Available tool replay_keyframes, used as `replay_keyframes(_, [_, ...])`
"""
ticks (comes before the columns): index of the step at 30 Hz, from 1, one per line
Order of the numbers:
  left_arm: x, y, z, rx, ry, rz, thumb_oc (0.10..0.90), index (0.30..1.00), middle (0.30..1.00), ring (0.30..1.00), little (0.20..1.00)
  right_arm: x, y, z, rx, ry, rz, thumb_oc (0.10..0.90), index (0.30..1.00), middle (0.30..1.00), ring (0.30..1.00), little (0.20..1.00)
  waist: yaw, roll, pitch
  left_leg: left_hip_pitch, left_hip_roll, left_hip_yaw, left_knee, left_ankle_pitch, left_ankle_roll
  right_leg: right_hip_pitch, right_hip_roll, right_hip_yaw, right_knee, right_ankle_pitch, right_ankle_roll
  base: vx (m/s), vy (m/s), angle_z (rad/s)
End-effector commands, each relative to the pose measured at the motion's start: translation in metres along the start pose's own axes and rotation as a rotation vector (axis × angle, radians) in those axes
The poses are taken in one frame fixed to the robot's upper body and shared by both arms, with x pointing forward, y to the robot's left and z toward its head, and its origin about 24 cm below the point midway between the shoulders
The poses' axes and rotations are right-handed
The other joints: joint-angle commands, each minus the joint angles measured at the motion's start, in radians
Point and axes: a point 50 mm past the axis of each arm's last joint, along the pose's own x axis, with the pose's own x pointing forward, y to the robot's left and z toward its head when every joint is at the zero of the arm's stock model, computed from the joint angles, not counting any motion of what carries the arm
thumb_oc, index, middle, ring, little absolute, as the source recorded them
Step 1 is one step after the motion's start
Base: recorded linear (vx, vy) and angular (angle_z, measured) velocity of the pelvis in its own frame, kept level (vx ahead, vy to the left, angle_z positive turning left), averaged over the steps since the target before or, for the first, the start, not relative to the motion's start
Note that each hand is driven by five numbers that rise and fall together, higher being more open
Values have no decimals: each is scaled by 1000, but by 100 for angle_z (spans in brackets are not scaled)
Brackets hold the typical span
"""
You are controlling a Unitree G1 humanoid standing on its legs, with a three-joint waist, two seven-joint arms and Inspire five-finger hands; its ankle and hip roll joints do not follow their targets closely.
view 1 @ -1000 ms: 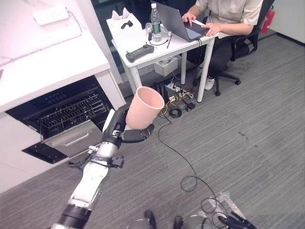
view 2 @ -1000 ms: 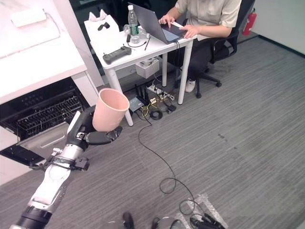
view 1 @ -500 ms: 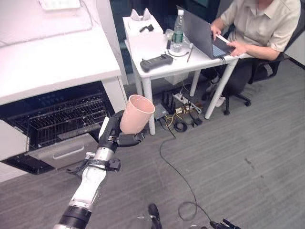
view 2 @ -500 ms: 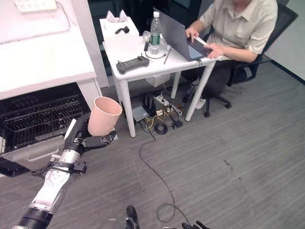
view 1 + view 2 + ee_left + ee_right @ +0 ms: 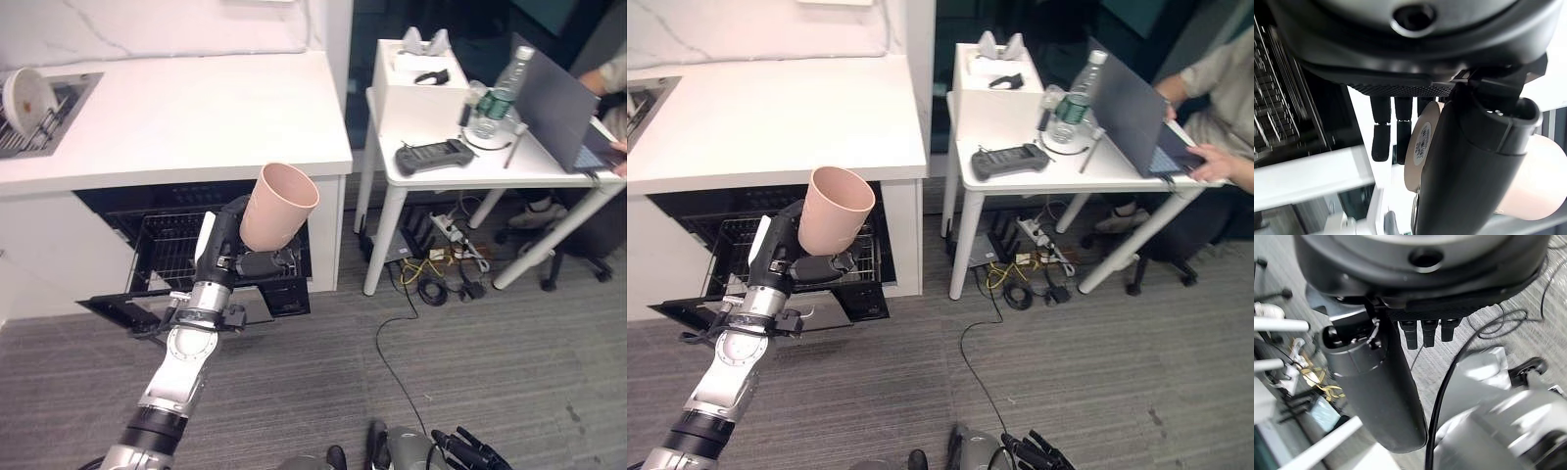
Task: Place the dishes in the dishwasher.
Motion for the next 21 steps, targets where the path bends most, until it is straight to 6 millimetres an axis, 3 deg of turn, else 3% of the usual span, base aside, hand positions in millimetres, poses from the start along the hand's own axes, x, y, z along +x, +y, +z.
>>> replay_keyframes(1, [10,9,61,3,-327,6,400,300,300,300,300,-6,-10,-12,-12,40,-16,800,900,900,900,900,-11,-19,-53,-124,78,81,94,-68,-83,125,-31,12,-83,111,55,45,-145,74])
replay_keyframes(3, [5,11,60,-5,-329,17,400,300,300,300,300,-5,-11,-9,-18,38,-26,800,900,900,900,900,6,-25,-68,-126,83,93,94,-63,-96,151,-28,18,-83,50,40,53,-131,42])
replay_keyframes(7, [2,16,60,-2,-309,39,400,300,300,300,300,-6,-13,-6,-46,43,-34,800,900,900,900,900,21,-29,-90,-123,84,106,94,-60,-105,173,-19,35,-83,11,28,55,-97,0])
replay_keyframes(11, [5,19,61,3,-304,52,400,300,300,300,300,-7,-16,-8,-74,57,-40,800,900,900,900,900,5,-41,-94,-73,90,193,94,-57,-105,187,-38,19,-83,-4,15,55,-33,-2])
replay_keyframes(13, [8,18,62,13,-315,57,400,300,300,300,300,-9,-20,-7,-61,49,-69,800,900,900,900,900,14,-68,-77,-65,86,224,94,5,-123,211,-67,26,-83,-4,7,74,46,17])
replay_keyframes(15, [11,20,65,-7,-324,55,400,300,300,300,300,-11,-27,-4,-24,32,-89,800,900,900,900,900,22,-76,-56,-101,121,229,94,34,-147,232,-77,30,-83,-12,8,33,196,23])
replay_keyframes(18, [11,22,66,-23,-329,76,400,300,300,300,300,-14,-37,5,-22,7,-114,800,900,900,900,900,21,-35,-47,-197,264,180,94,85,-207,252,-76,19,-83,-34,16,92,396,22])
replay_keyframes(21, [12,25,63,-42,-327,82,400,300,300,300,300,-16,-42,9,-6,-20,-129,800,900,900,900,900,13,-21,-60,-205,298,152,94,71,-219,260,-114,6,-83,-43,32,176,520,-3])
